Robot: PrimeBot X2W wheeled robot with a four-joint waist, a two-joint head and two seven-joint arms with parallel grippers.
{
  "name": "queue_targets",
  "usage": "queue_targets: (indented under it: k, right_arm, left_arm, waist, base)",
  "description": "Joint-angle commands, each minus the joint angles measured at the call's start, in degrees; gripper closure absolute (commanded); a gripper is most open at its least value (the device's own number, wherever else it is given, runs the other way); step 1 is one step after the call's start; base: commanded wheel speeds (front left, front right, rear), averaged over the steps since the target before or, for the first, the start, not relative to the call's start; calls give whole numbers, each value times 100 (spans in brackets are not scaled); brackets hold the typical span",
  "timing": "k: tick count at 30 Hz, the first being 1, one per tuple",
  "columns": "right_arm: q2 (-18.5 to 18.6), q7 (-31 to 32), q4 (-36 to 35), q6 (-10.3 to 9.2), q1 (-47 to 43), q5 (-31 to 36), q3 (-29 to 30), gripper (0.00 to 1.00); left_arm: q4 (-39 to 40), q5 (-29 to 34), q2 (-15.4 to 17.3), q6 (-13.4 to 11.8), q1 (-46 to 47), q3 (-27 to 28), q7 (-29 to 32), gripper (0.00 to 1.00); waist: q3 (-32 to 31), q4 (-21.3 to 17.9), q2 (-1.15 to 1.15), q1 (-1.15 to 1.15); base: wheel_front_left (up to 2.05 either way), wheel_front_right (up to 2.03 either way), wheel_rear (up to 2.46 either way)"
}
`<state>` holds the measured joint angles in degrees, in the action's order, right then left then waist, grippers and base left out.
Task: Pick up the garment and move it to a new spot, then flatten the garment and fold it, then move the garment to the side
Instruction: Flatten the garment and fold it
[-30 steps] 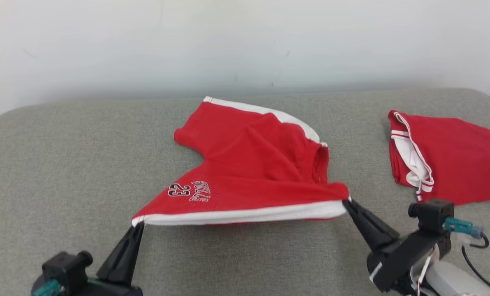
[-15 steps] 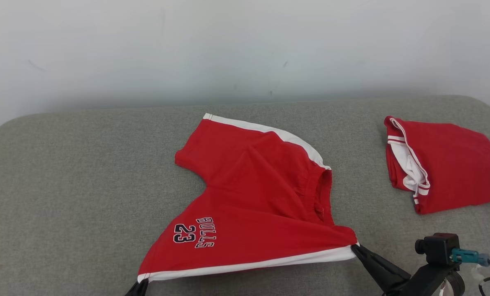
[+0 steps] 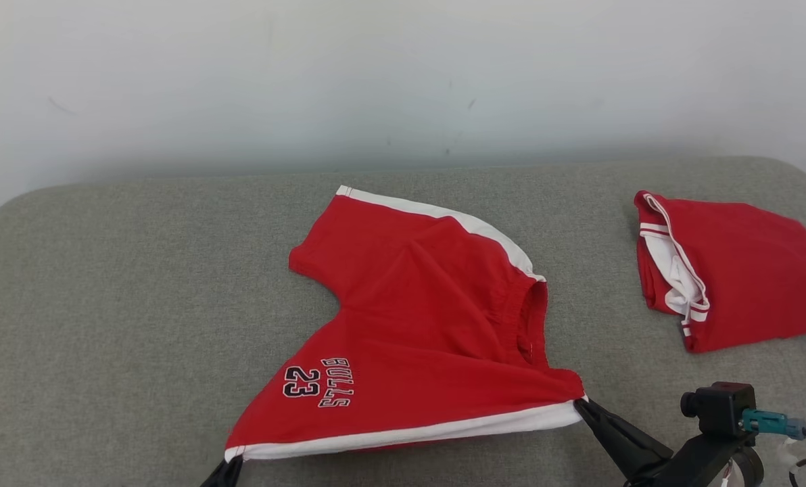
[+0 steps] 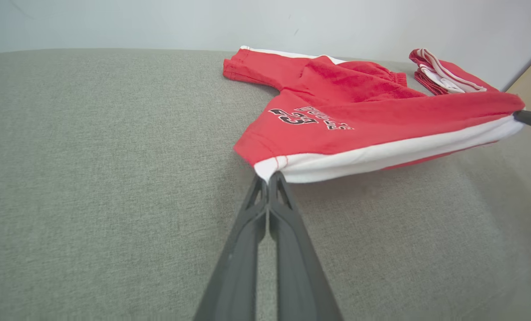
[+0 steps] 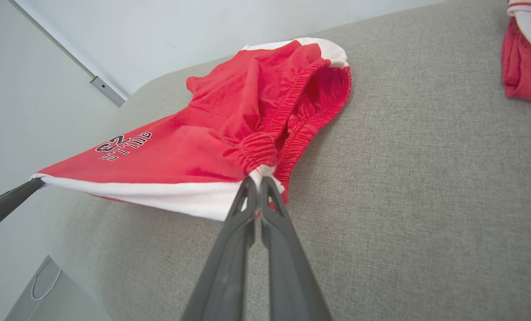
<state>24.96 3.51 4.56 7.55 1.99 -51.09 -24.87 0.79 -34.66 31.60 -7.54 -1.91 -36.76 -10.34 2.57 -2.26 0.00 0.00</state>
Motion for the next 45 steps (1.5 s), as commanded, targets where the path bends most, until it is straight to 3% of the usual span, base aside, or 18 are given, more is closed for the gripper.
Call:
queue_targets:
  k: [1,8,15,18,20,26,31,37,45]
  right_arm:
    - [-17,15,-28,-13,-63,81,68,100]
    - [-209,102,-143,-13,-155,253,280,100]
    - [-320,89,-247,-13,-13,289,448,100]
    - [-364,52,-287,-13,131,268,503,100]
    - [-387,3,-274,-13,338,278,525,100]
    - [-480,-174,-1,-13,955,380,359,100]
    - [-593,-355,411,-13,1558,314,38,100]
    - [-685,-604,856,-13,2147,268,-298,100]
    - [-878,-985,1508,-13,3075,47,-829,100]
  left_arm:
    - [25,-46,22,6,-53,-16,21,100]
    - [-41,-6,-73,94,94,-101,-34,100]
    - [62,302,256,223,664,-65,174,100]
    - [60,390,458,432,1058,-77,400,100]
    - [-59,433,639,702,1485,-79,616,100]
    - [-437,346,848,1217,2352,-39,963,100]
    - [-869,195,973,1438,3126,-88,1123,100]
    - [-1379,70,1115,1478,3899,-327,1214,100]
    - [-1936,-302,1434,1485,5093,-1166,1244,100]
  waist:
    - [6,9,0,0]
    - [1,77,0,0]
    - [-27,141,0,0]
    - [42,127,0,0]
    - [146,50,0,0]
    - [405,-235,0,0]
    - [678,-483,0,0]
    - [953,-711,0,0]
    - [1440,-1049,0,0]
  base:
    - [0,0,0]
    - [0,0,0]
    - [0,0,0]
    - [0,0,0]
    - [0,0,0]
    - [0,0,0]
    - [0,0,0]
    - [0,0,0]
    - [0,0,0]
